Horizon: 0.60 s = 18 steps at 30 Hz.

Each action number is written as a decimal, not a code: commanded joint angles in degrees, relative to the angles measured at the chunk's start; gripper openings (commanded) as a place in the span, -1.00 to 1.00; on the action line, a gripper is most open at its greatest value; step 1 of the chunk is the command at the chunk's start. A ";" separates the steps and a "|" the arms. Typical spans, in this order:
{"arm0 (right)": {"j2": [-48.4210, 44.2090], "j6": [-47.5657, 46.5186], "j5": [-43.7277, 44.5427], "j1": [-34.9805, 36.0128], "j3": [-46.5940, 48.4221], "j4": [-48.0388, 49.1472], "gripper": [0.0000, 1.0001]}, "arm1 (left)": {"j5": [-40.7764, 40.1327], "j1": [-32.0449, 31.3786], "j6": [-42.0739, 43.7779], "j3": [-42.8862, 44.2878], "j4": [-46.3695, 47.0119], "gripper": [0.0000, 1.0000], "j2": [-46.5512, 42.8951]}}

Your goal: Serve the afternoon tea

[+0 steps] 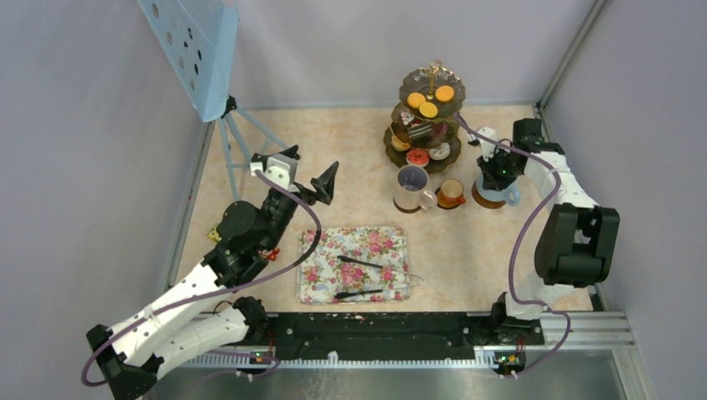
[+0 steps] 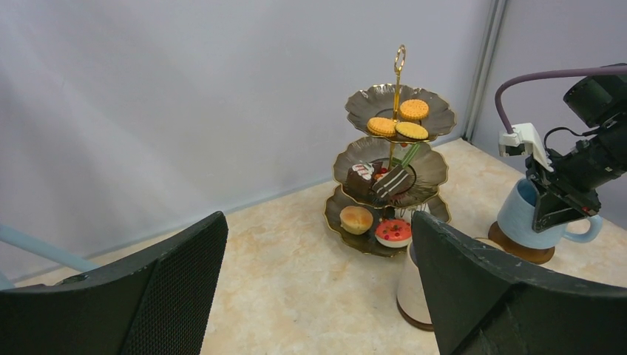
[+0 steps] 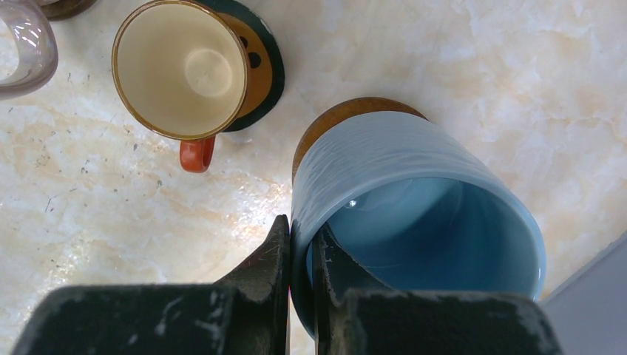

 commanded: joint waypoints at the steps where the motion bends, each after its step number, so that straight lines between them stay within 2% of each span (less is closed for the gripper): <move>1: -0.17 -1.51 -0.90 0.64 0.91 3.41 -1.00 | -0.65 -0.50 0.53 -0.68 3.31 0.98 -0.38; 18: 2.93 -1.93 0.52 0.64 0.97 3.54 -1.00 | -0.99 -0.72 0.88 -0.73 3.41 0.97 -0.39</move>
